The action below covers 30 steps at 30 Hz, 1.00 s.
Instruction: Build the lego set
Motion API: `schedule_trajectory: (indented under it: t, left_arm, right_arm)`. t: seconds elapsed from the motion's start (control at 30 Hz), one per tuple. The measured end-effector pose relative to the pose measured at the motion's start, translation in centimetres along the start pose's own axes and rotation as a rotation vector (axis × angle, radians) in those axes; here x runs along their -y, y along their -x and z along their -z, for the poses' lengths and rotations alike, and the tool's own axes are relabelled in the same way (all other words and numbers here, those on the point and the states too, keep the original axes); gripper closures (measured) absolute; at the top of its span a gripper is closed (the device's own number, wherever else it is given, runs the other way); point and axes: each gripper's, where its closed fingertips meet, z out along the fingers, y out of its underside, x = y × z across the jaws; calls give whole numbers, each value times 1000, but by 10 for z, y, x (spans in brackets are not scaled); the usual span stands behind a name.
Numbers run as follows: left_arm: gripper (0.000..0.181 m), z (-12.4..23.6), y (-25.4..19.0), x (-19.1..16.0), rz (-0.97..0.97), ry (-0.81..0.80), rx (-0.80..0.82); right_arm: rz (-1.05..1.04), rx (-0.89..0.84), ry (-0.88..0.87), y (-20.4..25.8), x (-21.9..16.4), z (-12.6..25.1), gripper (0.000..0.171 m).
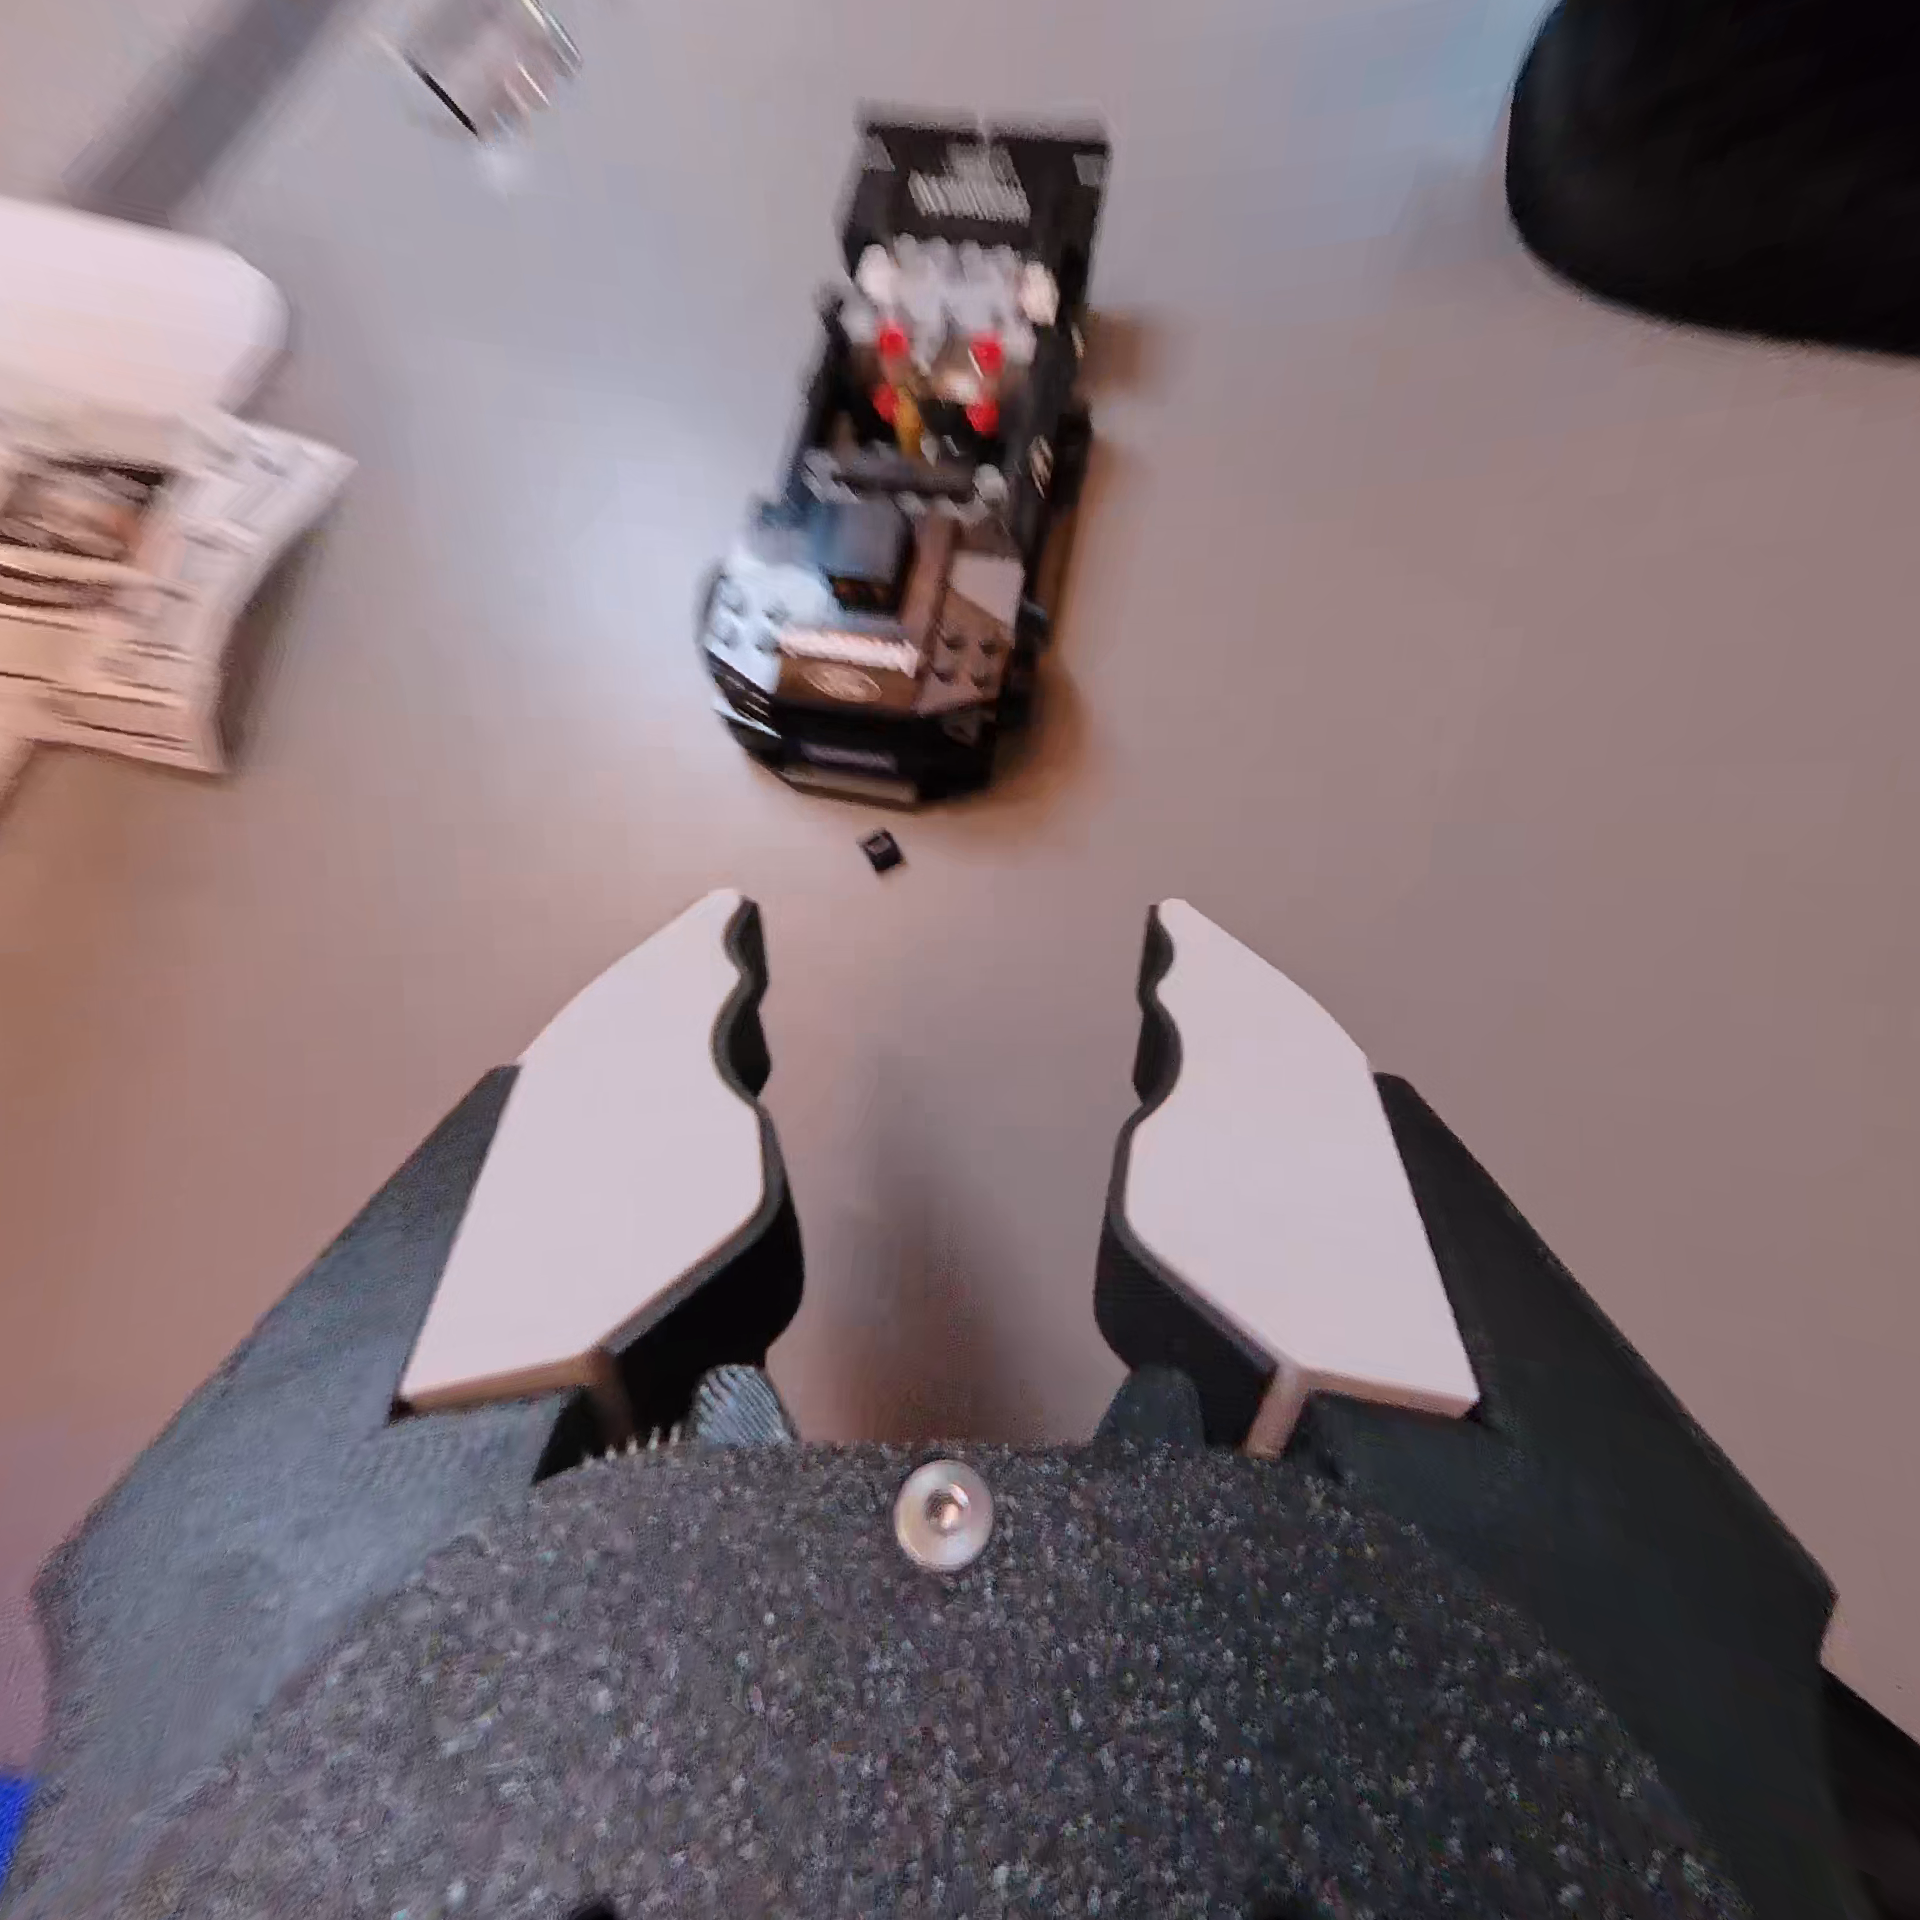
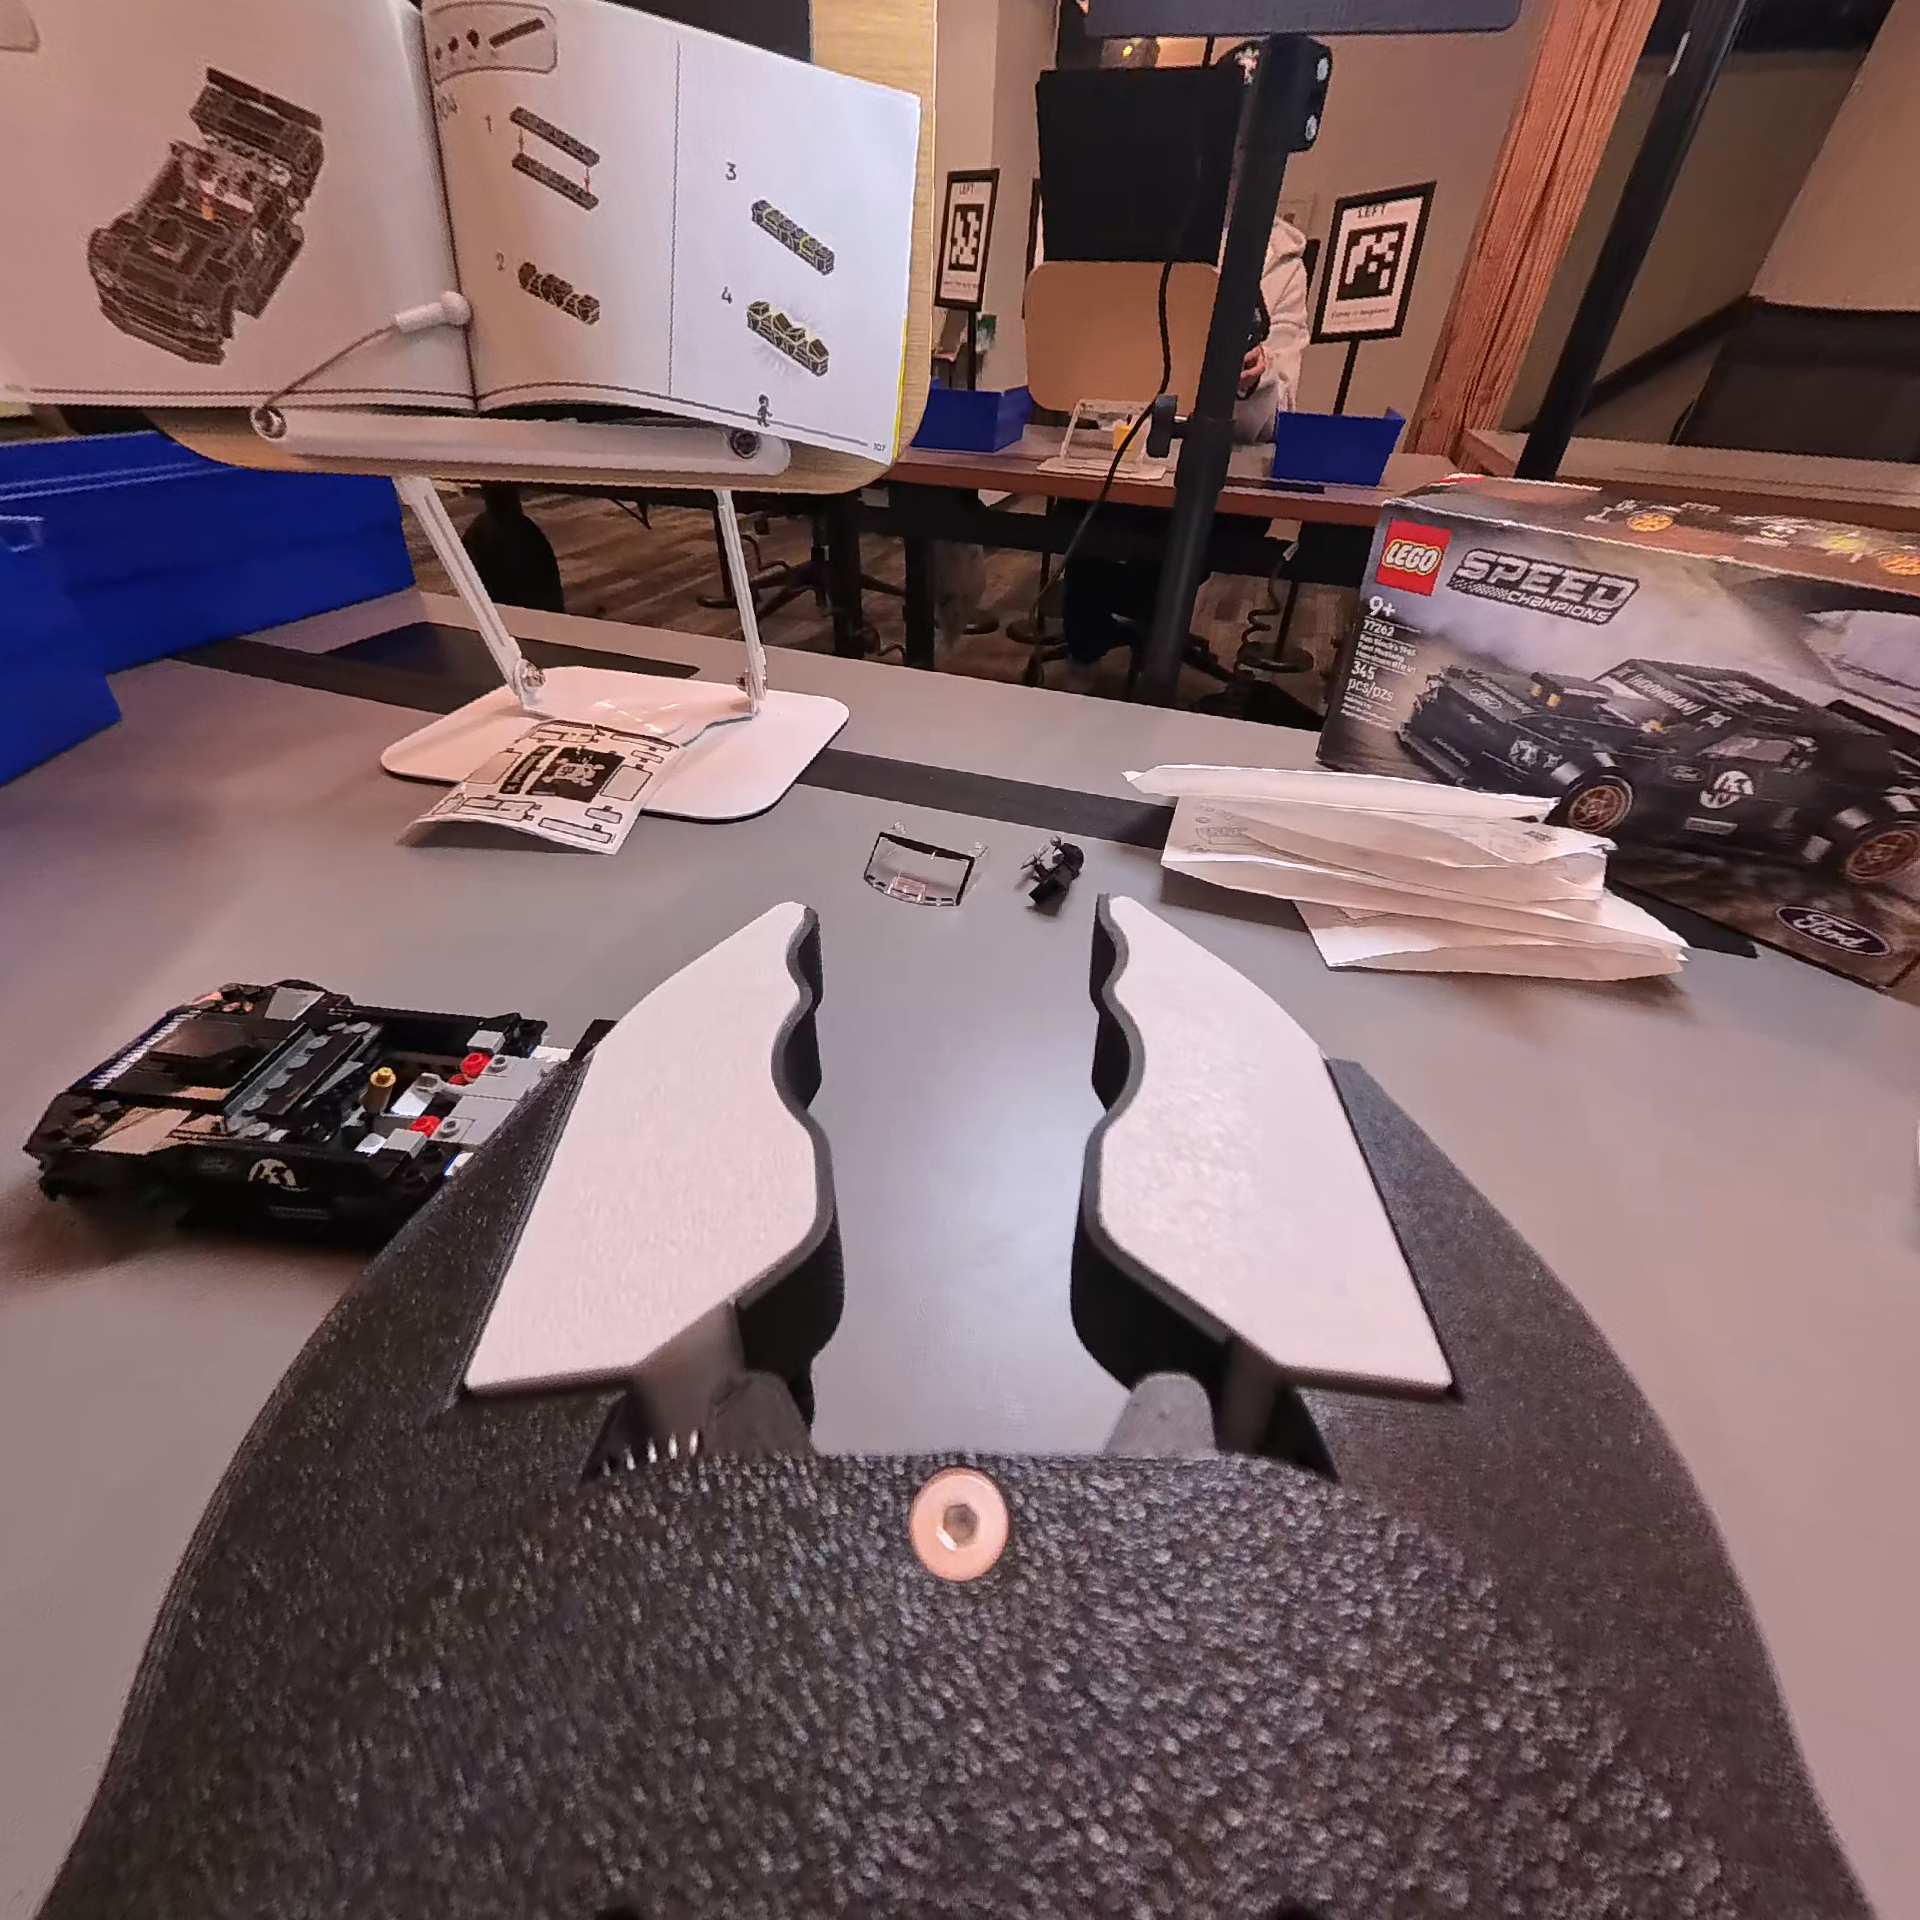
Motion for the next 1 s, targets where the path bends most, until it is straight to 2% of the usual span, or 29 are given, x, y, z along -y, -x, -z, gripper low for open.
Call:
schedule_trajectory:
  t: [0.07, 0.17, 0.23, 0.27, 0.33, 0.43, 0.6, 0.9, 1.0]
  left_arm:
    - [126, 32, 13, 17, -14, -79, 100]
    - [149, 114, 67, 17, 17, -97, 391]
    - [170, 177, 111, -7, 115, -43, 570]
    - [176, 199, 127, -25, 171, 10, 598]
    - [178, 218, 142, -74, 307, 190, 539]
    - [172, 206, 136, -132, 370, 427, 362]
    - [161, 166, 117, -179, 316, 672, 206]
    - [161, 154, 120, -203, 308, 757, 206]
    - [171, 150, 117, -200, 310, 742, 176]
  right_arm:
    - [3, -5, -1, -1, 0, 0, 121]
    - [-4, -8, -3, -3, 0, 1, 121]
    - [-13, 1, -6, -3, 1, 1, 121]
    - [-16, 7, -7, -2, 1, 1, 121]
    - [-19, 18, -9, 0, 1, 0, 122]
    - [-9, 22, -8, 2, 1, -1, 122]
    - [16, 20, -1, 4, -1, -1, 124]
    - [31, 20, 9, 5, -5, -3, 125]
    - [30, 18, 5, 5, -4, -2, 126]
